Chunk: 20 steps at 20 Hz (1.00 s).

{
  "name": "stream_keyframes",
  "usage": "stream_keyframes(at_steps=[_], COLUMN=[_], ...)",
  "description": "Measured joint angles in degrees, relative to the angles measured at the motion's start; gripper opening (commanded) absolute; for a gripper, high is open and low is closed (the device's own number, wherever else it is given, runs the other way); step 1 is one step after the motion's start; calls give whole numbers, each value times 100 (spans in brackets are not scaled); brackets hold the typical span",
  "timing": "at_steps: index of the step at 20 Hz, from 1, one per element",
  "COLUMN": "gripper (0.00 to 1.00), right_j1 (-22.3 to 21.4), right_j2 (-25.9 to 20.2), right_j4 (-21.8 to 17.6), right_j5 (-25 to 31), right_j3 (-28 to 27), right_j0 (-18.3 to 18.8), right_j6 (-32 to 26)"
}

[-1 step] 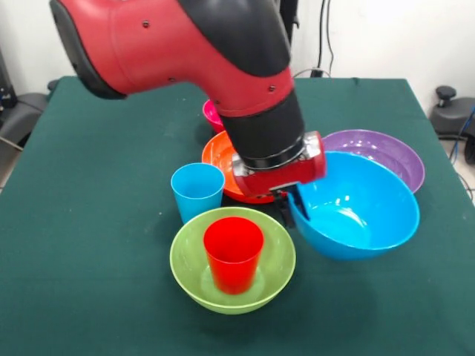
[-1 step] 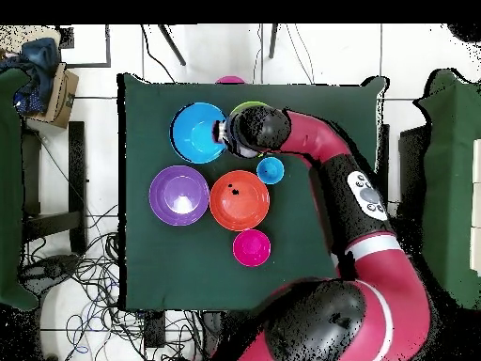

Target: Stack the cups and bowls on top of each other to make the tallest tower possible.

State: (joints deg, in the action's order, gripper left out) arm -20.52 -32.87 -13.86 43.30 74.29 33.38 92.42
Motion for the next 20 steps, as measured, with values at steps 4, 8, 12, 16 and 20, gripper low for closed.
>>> stream_keyframes(at_steps=[4,8,12,16,20], gripper=[0,0,0,0,0], right_j1=[-25,-120,-223,-295,-309], right_j2=[-222,-493,-701,-833,-962], right_j4=[-75,-92,-111,-135,-261], right_j5=[0,32,144,292,395], right_j3=[132,384,554,610,614], right_j0=[268,575,804,918,946], right_j6=[0,0,0,0,0])
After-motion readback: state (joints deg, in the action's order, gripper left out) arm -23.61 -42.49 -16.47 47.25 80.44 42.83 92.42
